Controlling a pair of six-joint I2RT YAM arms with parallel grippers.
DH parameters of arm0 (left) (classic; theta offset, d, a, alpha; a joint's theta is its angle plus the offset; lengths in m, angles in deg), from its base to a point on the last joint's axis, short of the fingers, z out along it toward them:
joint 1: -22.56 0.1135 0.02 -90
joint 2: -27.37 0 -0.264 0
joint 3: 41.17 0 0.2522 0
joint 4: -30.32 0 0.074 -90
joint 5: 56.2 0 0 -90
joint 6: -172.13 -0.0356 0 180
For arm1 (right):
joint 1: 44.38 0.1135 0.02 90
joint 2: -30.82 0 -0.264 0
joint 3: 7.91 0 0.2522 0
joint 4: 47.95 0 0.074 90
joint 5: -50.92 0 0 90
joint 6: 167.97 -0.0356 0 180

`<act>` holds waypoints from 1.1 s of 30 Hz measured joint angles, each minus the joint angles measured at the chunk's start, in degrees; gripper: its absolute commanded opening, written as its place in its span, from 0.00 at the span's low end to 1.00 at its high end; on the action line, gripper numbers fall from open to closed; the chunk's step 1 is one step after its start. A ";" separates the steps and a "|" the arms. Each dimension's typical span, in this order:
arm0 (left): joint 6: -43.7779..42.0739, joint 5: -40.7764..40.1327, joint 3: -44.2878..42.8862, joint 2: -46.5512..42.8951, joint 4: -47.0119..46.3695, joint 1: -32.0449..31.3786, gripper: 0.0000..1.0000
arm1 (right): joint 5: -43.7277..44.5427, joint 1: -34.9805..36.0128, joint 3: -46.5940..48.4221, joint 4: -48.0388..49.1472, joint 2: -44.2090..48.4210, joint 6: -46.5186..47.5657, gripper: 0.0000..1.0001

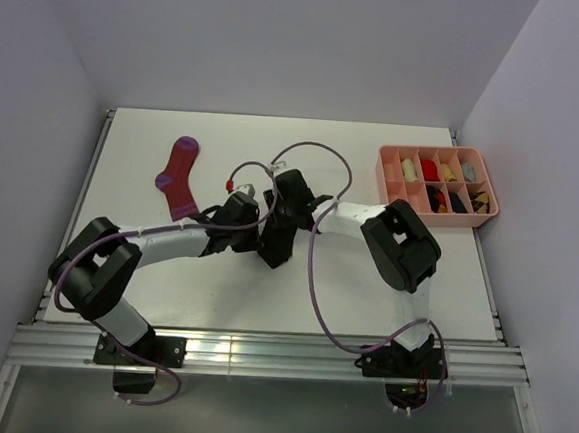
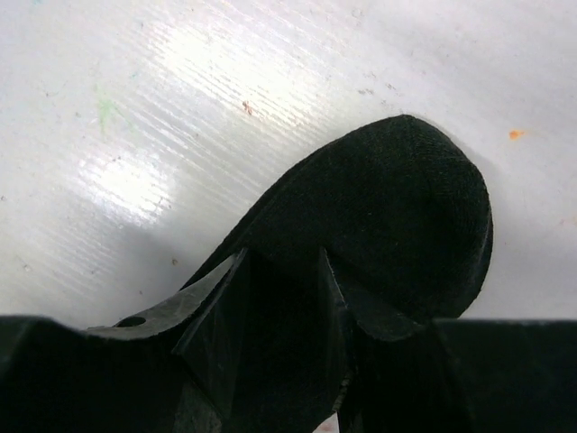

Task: Roll the socks
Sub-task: Roll the sock at the center of the board.

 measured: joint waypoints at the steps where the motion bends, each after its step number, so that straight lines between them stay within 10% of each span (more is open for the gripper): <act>1: -0.85 0.35 0.59 -0.66 -0.63 -0.02 0.00 | 0.00 -0.02 1.05 -0.94 -0.59 -0.09 0.44; 20: -4.13 2.45 -2.25 3.82 1.86 -0.68 0.00 | -0.42 -0.11 3.58 -3.39 -1.81 -0.35 0.44; 33: 1.51 0.31 -8.22 7.26 9.01 -1.11 0.00 | -1.73 -0.33 -29.83 14.29 25.64 -0.66 0.47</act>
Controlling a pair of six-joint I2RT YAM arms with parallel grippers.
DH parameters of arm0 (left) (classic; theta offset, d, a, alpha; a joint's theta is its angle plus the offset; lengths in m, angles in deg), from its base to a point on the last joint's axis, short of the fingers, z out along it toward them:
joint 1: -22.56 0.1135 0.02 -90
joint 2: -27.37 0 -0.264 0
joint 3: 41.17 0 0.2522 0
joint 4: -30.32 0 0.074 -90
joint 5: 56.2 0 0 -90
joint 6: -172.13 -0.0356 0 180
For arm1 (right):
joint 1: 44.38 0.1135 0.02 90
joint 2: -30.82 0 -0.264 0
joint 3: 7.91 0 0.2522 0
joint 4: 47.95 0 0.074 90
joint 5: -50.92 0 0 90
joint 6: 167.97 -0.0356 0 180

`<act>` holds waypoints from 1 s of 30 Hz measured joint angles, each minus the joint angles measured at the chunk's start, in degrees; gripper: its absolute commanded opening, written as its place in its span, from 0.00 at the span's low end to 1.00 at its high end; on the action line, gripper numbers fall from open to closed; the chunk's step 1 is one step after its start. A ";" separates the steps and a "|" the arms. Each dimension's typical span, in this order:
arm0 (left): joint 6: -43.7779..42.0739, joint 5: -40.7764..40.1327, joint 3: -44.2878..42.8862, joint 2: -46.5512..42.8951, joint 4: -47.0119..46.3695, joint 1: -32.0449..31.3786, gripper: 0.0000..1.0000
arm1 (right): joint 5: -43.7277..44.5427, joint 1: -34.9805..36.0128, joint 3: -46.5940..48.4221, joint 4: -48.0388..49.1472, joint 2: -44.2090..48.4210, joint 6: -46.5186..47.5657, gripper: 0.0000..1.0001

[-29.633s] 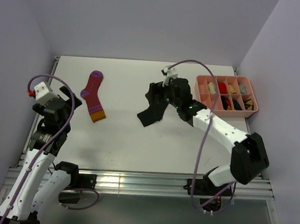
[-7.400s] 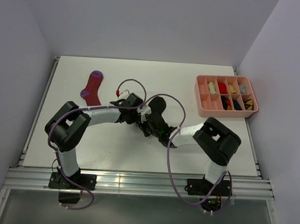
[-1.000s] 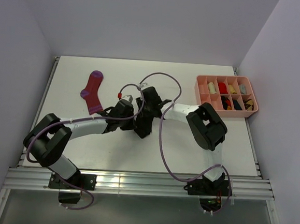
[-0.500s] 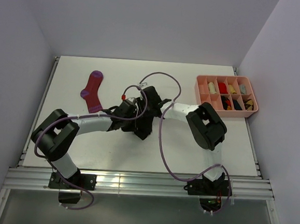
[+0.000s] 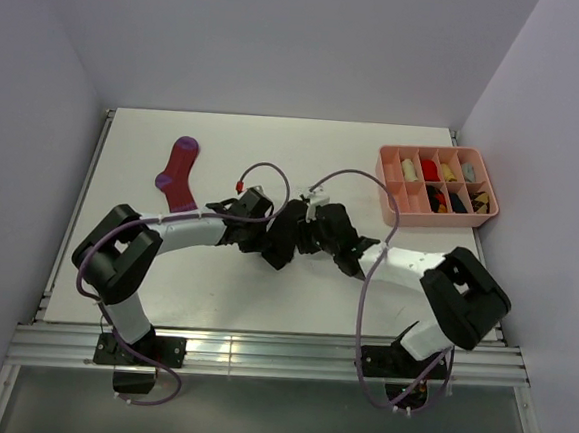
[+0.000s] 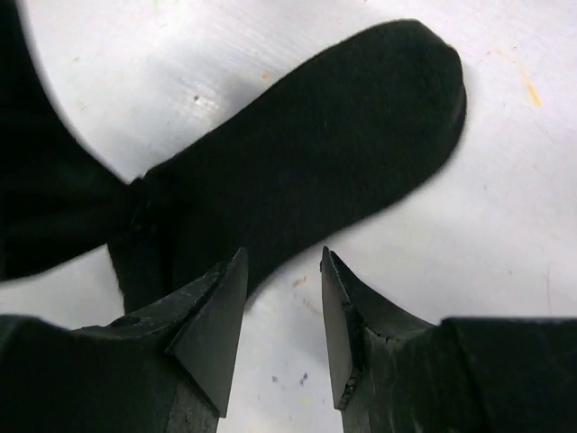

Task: Roll the socks
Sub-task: Roll the sock at the center of the board.

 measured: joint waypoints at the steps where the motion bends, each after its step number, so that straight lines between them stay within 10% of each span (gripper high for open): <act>1: 0.33 -0.09 -0.17 0.07 0.28 0.00 0.00 | 0.02 0.26 -2.12 1.66 1.86 0.35 0.47; 30: 0.81 0.28 -4.61 3.41 2.89 0.09 0.00 | 3.82 15.10 -1.07 6.71 -6.93 11.98 0.53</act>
